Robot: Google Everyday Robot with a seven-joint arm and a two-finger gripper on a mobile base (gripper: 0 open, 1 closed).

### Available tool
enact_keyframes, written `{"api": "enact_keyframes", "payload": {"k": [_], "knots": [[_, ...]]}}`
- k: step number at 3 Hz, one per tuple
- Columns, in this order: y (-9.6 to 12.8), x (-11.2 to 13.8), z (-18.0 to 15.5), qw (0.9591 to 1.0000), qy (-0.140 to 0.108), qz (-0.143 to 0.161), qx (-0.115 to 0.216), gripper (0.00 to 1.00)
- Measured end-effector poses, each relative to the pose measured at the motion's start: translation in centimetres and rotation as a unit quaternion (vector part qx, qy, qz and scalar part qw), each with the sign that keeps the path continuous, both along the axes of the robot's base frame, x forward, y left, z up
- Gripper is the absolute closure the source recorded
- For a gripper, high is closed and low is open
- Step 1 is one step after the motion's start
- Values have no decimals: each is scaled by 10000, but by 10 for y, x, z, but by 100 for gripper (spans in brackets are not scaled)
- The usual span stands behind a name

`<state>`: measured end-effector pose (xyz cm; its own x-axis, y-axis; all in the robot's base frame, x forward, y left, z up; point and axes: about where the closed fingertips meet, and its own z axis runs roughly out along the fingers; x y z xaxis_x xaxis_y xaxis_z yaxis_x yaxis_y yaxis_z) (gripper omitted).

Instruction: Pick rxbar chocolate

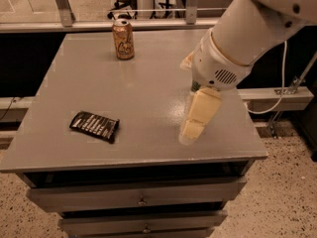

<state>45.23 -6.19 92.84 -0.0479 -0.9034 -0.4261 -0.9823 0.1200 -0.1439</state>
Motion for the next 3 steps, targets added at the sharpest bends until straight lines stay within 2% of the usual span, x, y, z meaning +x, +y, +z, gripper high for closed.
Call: {"api": "enact_keyframes", "payload": {"k": [1, 2, 3], "knots": [[0, 0, 0, 10000, -1, 0, 2, 0], [24, 10, -15, 9995, -85, -2, 298, 0], [95, 34, -56, 9957, -58, 93, 919, 0]]}}
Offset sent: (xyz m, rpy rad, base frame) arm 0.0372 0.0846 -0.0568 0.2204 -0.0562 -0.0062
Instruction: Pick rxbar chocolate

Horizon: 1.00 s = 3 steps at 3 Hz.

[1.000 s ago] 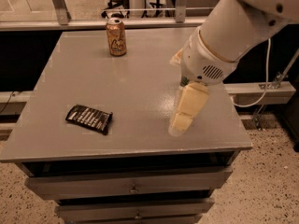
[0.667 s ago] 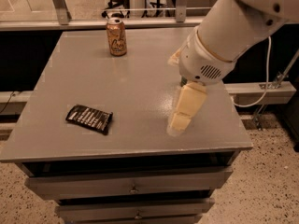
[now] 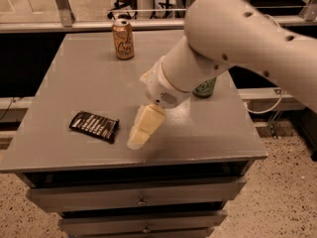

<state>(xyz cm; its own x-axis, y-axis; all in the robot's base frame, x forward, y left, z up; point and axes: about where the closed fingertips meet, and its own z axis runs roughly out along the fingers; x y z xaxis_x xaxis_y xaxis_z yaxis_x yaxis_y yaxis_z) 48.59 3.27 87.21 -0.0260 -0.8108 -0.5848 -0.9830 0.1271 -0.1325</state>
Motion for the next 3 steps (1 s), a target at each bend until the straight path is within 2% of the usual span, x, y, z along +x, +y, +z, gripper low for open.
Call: {"api": "enact_keyframes", "payload": {"k": [2, 3], "knots": [[61, 11, -31, 9986, 140, 72, 498, 0], [77, 8, -39, 9977, 150, -12, 663, 1]]}}
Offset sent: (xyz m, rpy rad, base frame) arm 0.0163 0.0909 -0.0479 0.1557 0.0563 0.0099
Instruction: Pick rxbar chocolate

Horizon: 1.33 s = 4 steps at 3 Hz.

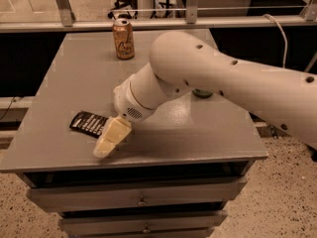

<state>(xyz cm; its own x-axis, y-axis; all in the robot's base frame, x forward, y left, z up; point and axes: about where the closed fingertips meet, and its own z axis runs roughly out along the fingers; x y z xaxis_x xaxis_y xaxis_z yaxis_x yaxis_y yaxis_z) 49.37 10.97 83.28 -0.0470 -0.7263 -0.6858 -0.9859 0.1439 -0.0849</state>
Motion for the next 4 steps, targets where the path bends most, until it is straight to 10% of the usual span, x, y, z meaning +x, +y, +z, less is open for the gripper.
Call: {"api": "enact_keyframes", "payload": {"k": [4], "knots": [[12, -3, 0, 9998, -14, -145, 100, 100]]}}
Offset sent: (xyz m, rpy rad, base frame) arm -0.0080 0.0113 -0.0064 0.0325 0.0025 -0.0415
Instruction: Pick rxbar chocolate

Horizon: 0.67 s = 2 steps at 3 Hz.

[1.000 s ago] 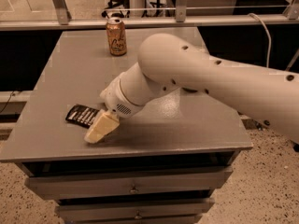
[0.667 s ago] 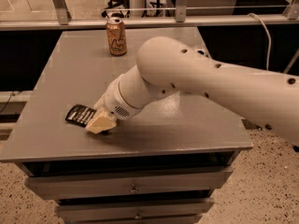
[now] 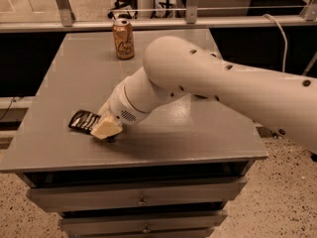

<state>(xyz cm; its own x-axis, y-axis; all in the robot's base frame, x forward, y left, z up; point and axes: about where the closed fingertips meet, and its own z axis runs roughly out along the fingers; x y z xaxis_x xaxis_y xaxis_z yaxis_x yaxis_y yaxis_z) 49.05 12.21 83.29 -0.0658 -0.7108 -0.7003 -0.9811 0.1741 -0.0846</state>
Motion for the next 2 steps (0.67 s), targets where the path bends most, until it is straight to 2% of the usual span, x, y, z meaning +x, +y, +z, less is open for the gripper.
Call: {"api": "enact_keyframes", "payload": {"k": [1, 2], "knots": [[-8, 18, 13, 9999, -124, 41, 47, 100], [-33, 60, 65, 9965, -549, -48, 634, 100]]}}
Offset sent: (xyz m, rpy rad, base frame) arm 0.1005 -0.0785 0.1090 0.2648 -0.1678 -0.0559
